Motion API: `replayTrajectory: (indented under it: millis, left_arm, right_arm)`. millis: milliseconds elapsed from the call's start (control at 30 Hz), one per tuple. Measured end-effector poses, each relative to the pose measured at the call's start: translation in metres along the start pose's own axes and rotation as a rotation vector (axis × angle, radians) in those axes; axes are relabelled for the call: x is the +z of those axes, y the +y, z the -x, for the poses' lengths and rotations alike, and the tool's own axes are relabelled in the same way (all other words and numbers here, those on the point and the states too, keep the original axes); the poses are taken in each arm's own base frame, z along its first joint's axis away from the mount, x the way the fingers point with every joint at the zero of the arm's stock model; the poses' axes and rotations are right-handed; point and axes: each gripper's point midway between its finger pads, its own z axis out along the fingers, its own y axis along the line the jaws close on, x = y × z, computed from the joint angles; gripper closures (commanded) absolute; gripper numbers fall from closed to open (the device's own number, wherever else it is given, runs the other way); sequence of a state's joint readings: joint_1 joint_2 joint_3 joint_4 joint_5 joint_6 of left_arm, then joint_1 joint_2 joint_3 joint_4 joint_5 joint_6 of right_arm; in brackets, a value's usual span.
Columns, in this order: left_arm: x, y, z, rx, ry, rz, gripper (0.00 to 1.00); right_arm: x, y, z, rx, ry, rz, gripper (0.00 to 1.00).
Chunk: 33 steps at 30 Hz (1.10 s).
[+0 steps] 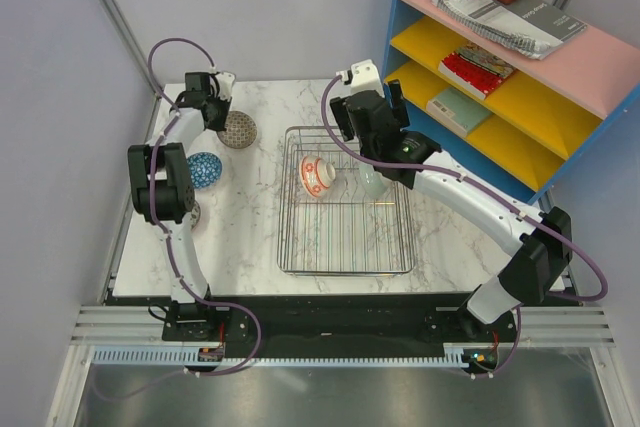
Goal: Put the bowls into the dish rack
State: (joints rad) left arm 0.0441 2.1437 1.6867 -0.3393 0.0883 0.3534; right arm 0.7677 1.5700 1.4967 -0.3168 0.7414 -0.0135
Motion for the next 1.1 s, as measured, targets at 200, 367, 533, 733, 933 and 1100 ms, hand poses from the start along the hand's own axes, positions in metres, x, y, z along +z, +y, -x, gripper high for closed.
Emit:
replayTrajectory:
  millis: [200, 367, 533, 733, 933, 1100]
  left_arm:
    - [-0.020, -0.017, -0.004, -0.017, 0.032, -0.088, 0.98]
    - [-0.085, -0.050, 0.023, -0.043, -0.070, -0.237, 0.98]
    - [-0.183, -0.100, 0.066, 0.007, -0.281, -0.418, 0.98]
    - [-0.266, -0.174, 0.081, 0.111, -0.433, -0.656, 0.98]
    - [-0.269, -0.212, 0.057, 0.127, -0.388, -0.778, 0.98]
    - [-0.266, -0.219, 0.049, 0.125, -0.365, -0.798, 0.98]
  right_arm:
    - [0.000, 0.018, -0.009, 0.009, 0.037, 0.125, 0.02]
    - [0.003, 0.029, -0.015, 0.052, 0.076, 0.254, 0.02]
    - [0.005, 0.040, -0.022, 0.136, 0.126, 0.414, 0.02]
    - [-0.012, 0.055, -0.014, 0.337, 0.168, 0.703, 0.02]
    - [-0.049, 0.077, -0.011, 0.558, 0.204, 1.001, 0.02]
    - [-0.073, 0.094, -0.021, 0.684, 0.260, 1.175, 0.02]
